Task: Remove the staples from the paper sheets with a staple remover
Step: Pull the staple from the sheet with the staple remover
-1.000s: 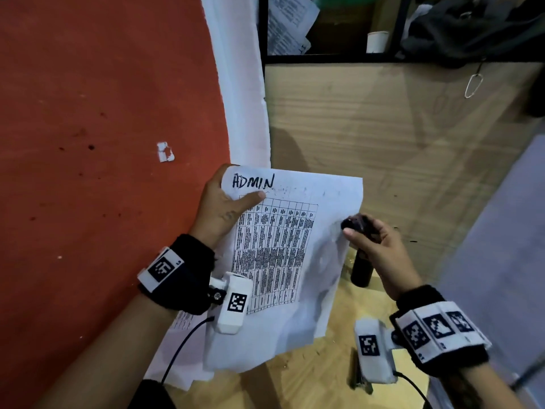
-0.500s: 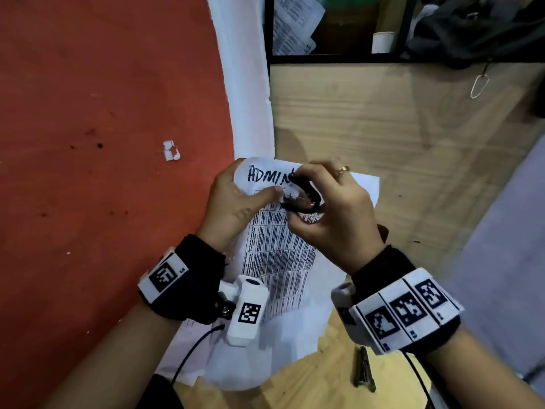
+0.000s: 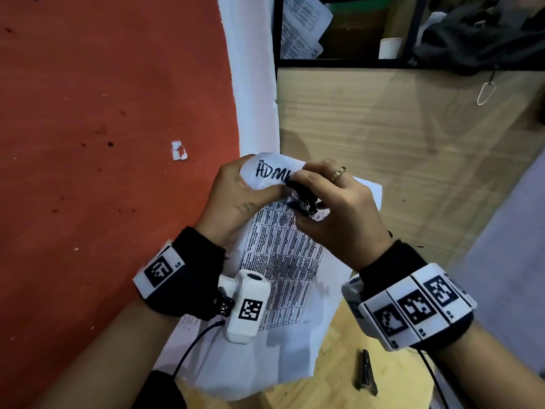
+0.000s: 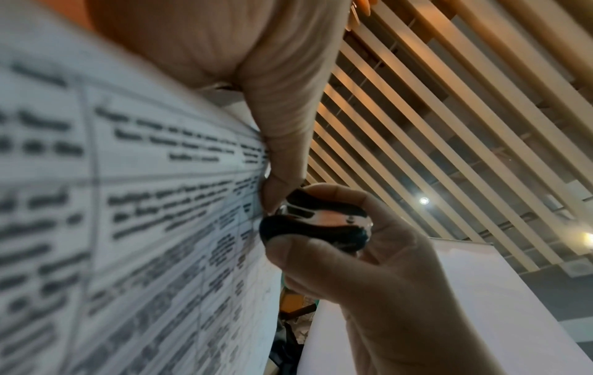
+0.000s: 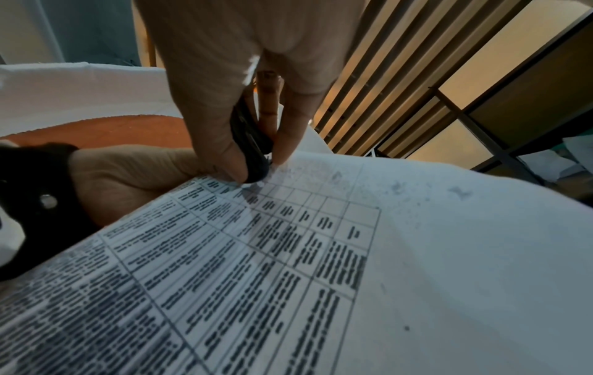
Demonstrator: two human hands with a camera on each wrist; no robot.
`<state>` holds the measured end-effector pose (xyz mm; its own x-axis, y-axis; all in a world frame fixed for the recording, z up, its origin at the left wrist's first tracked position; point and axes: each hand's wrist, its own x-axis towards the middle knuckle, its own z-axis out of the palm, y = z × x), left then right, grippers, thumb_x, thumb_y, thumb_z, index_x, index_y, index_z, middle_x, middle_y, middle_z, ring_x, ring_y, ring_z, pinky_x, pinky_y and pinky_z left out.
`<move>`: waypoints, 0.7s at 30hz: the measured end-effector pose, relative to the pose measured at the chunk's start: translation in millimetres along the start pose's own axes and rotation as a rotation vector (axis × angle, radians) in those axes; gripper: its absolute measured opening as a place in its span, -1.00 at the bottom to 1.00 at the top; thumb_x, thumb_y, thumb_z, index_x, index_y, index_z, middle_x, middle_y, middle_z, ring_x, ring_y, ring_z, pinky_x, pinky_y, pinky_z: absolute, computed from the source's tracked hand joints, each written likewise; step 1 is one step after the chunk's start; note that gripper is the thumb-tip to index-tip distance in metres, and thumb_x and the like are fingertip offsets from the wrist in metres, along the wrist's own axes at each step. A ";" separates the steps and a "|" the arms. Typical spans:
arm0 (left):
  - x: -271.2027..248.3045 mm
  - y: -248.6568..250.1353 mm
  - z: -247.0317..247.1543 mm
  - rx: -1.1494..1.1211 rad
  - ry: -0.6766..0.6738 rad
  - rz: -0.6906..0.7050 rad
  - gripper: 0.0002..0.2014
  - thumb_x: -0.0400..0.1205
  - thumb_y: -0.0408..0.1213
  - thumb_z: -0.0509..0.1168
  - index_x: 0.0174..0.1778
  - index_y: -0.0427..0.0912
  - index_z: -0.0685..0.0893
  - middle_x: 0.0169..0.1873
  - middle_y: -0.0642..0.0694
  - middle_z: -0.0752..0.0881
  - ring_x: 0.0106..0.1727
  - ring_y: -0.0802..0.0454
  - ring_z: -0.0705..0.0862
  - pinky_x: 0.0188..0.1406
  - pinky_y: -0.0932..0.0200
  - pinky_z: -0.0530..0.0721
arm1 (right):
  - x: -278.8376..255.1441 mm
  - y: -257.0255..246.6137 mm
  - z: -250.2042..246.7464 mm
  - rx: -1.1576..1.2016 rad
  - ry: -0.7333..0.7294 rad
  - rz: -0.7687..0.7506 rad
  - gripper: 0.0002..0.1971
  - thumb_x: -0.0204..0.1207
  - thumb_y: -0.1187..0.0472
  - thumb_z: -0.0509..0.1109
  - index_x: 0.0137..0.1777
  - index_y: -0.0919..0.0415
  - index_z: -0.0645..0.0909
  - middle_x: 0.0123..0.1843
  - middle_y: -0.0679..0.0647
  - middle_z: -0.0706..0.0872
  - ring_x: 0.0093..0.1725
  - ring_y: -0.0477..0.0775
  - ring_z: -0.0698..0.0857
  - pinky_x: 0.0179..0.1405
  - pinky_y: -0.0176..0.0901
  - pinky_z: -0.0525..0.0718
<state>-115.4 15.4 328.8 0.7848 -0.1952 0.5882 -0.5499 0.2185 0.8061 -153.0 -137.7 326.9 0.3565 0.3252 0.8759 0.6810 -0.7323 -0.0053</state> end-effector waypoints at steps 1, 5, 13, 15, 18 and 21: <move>-0.5 0.7 0.0 0.001 -0.005 0.001 -0.69 0.36 -0.58 0.48 0.01 -0.43 0.67 -0.16 -0.33 0.74 -0.17 -0.06 0.73 -0.14 0.18 0.72 | 0.4 -0.4 -0.3 -0.002 -0.003 -0.003 -0.60 0.15 0.40 0.43 0.06 0.35 0.70 0.04 0.21 0.69 -0.15 0.23 0.71 -0.41 0.05 0.72; -0.7 2.4 -0.7 0.024 -0.024 0.005 -0.70 0.35 -0.60 0.48 -0.02 -0.38 0.69 -0.18 -0.27 0.76 -0.18 0.00 0.74 -0.15 0.20 0.72 | 1.5 -1.0 -0.2 -0.012 -0.018 -0.007 -0.62 0.16 0.40 0.42 0.05 0.35 0.70 0.03 0.22 0.70 -0.15 0.25 0.71 -0.43 0.04 0.72; 3.7 1.9 -6.4 0.102 -0.090 -0.002 -0.60 0.30 -0.29 0.55 0.02 -0.32 0.71 -0.03 -0.41 0.76 -0.02 -0.16 0.73 0.13 -0.25 0.66 | 2.1 3.1 -3.7 -0.051 -0.034 -0.055 -0.63 0.14 0.39 0.46 0.01 0.35 0.72 -0.02 0.20 0.73 -0.17 0.25 0.73 -0.37 0.03 0.72; 3.1 2.2 -6.4 0.104 -0.117 -0.010 -0.63 0.33 -0.32 0.54 0.03 -0.33 0.72 -0.02 -0.43 0.75 -0.01 -0.16 0.73 0.15 -0.27 0.65 | 2.3 4.1 -4.2 -0.063 -0.037 -0.072 -0.64 0.13 0.39 0.47 -0.01 0.35 0.72 -0.04 0.21 0.74 -0.18 0.26 0.73 -0.35 0.02 0.72; 2.9 3.5 -7.1 0.093 -0.166 -0.025 -0.75 0.40 -0.45 0.50 -0.01 -0.28 0.73 -0.07 -0.36 0.77 -0.04 -0.11 0.73 0.10 -0.12 0.69 | 1.7 5.1 -4.7 -0.060 -0.034 -0.078 -0.64 0.11 0.39 0.47 -0.03 0.35 0.73 -0.06 0.22 0.74 -0.22 0.26 0.74 -0.38 0.03 0.73; 2.6 5.0 -6.9 0.066 -0.197 -0.043 -0.79 0.43 -0.55 0.45 -0.06 -0.26 0.72 -0.16 -0.23 0.77 -0.11 -0.03 0.74 -0.02 0.11 0.71 | 1.0 6.2 -4.2 -0.052 -0.027 -0.076 -0.66 0.12 0.39 0.48 -0.04 0.34 0.73 -0.08 0.20 0.74 -0.24 0.24 0.73 -0.40 0.02 0.72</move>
<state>-114.2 22.6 333.9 0.7406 -0.3874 0.5490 -0.5396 0.1440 0.8295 -151.0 -144.4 329.8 0.3228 0.3961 0.8596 0.6727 -0.7349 0.0860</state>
